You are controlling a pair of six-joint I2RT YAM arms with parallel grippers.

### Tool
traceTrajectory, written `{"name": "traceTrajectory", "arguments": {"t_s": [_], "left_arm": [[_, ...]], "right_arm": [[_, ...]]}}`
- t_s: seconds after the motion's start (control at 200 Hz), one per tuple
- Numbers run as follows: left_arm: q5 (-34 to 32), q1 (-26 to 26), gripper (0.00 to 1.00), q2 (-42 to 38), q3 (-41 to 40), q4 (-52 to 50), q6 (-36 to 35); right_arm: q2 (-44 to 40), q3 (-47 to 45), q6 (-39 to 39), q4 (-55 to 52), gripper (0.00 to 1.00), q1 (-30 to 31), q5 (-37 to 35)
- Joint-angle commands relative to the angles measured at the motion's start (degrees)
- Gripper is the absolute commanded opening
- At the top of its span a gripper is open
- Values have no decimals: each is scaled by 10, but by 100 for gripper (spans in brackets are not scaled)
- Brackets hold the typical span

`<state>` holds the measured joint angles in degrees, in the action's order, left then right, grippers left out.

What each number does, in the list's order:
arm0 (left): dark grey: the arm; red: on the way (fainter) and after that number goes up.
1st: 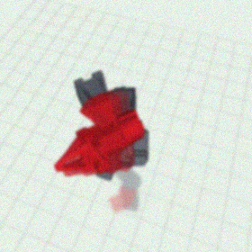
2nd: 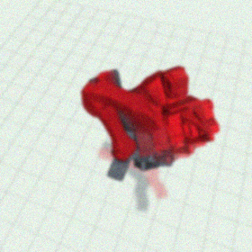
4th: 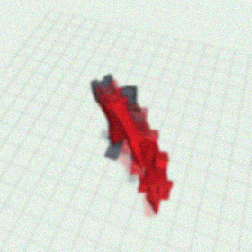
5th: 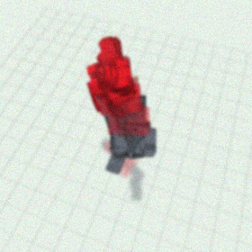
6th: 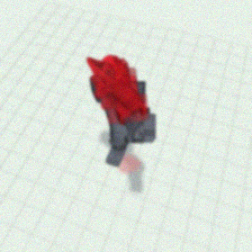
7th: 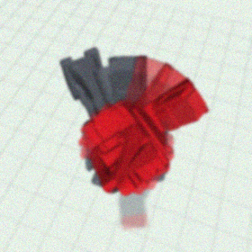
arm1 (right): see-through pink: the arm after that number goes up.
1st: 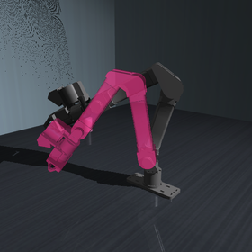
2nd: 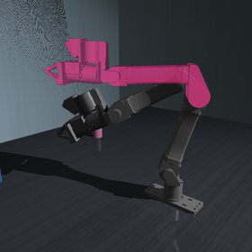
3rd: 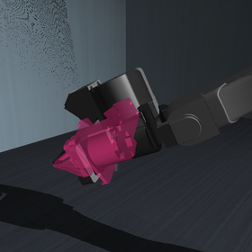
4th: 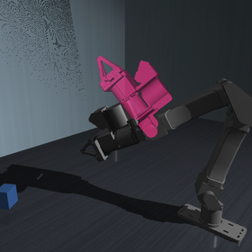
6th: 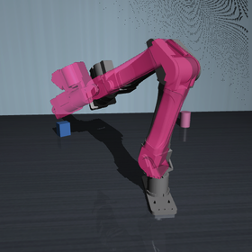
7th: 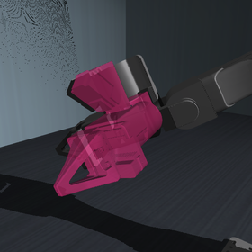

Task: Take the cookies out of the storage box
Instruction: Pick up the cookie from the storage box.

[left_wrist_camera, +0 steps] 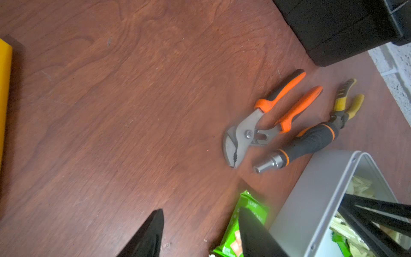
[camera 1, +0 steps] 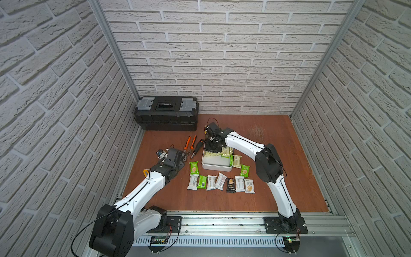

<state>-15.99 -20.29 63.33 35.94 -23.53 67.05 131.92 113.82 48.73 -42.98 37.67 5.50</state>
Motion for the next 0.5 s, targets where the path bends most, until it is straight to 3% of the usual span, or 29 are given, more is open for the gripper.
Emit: {"name": "traceTrajectory", "arguments": {"t_s": [0.0, 0.495], "left_arm": [[1, 4, 59, 1, 4, 13, -9], [5, 3, 59, -3, 4, 11, -12]], "right_arm": [[18, 23, 5, -8, 33, 0, -13], [41, 65, -4, -54, 36, 0, -55]]}}
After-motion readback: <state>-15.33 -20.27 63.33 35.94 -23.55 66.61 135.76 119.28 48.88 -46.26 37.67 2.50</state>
